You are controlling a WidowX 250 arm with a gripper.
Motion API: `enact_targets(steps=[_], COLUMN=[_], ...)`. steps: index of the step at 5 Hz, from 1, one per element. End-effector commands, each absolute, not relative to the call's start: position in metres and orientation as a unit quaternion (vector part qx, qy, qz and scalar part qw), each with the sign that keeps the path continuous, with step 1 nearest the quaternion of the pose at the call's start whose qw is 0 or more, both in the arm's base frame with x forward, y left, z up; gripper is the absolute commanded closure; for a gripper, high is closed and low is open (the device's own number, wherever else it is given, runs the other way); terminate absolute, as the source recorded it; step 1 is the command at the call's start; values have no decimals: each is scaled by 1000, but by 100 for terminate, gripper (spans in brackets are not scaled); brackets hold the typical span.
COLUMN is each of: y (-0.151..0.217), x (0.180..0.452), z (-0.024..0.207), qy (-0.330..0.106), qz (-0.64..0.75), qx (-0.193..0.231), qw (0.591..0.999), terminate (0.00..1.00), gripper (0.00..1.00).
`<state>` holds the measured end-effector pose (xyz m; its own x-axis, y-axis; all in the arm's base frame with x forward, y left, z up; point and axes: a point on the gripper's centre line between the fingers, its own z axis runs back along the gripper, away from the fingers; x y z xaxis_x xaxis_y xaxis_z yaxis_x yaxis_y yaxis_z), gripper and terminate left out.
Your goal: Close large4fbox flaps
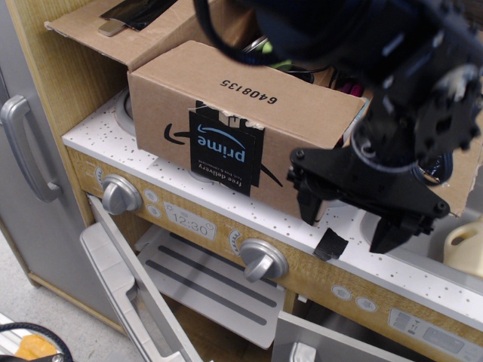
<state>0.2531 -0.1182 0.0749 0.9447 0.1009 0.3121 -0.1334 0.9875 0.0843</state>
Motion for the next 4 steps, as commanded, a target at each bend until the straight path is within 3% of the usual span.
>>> enact_targets(steps=[1, 3, 4], y=[-141, -168, -161], x=[283, 307, 316], z=[62, 81, 105], qy=[-228, -236, -211], qz=[48, 23, 4], qx=[24, 33, 26], qw=[972, 971, 977], terminate=[0, 0, 0], gripper=[0, 0, 0])
